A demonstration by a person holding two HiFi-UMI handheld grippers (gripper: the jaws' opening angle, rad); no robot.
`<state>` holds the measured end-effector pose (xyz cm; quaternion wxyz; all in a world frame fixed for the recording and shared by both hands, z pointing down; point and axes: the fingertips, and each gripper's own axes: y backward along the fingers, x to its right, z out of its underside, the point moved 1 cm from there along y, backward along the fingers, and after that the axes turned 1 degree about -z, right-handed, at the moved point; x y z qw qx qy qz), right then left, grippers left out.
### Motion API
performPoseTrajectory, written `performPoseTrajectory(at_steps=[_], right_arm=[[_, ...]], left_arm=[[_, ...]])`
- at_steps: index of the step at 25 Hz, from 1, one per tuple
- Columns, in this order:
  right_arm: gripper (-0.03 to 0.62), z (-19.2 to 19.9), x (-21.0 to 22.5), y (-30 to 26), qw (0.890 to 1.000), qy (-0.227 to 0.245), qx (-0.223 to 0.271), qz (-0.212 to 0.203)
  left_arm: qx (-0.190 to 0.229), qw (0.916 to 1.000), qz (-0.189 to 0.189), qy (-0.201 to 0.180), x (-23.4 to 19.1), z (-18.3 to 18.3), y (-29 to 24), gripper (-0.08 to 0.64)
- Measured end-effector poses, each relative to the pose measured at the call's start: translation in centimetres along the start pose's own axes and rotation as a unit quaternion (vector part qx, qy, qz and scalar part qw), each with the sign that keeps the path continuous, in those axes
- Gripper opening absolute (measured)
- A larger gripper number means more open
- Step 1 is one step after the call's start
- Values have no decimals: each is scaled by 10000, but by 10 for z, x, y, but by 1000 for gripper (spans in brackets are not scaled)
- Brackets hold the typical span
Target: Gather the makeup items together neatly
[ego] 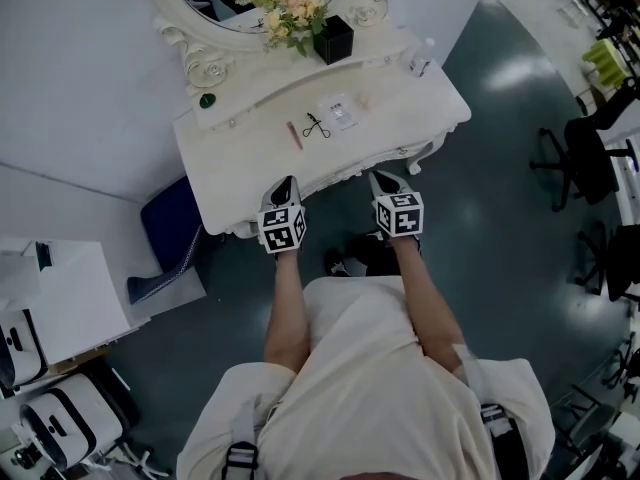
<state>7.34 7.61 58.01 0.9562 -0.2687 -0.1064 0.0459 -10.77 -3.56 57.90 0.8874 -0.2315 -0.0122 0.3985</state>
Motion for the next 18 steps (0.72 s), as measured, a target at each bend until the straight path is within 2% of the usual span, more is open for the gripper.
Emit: performPoseTrajectory(at_steps=[9,18], right_arm=[[38,3,6,6,9999,-117,37,63],[38,3,11,7,9999,-122,60,89]], left_arm=[[21,10000,61,27,1,0,-1,15],[81,9999,-60,9,-2,-3,-2,14]])
